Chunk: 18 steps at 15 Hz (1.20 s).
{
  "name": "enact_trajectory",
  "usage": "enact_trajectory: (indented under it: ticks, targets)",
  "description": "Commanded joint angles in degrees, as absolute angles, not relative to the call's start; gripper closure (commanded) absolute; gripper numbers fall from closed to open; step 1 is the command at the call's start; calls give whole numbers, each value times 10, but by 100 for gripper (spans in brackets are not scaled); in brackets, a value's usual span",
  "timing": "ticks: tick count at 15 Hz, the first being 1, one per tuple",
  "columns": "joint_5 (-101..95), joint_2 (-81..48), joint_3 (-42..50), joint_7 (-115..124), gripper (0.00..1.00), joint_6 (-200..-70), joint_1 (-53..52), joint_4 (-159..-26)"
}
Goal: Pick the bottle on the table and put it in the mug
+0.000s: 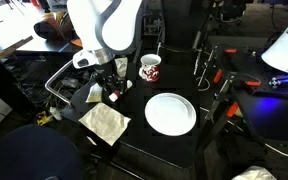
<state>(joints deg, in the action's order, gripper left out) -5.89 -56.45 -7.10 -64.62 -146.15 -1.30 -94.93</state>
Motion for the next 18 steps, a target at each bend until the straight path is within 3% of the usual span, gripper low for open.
enact_trajectory:
  ticks: [1, 4, 18]
  targets:
    - [-68, -568, -77, -617, 73, -1454, -10, -935]
    - [-68, -551, -81, -603, 92, -1462, -10, -947]
    - [-31, -360, -119, -516, 92, -1539, 34, -1101]
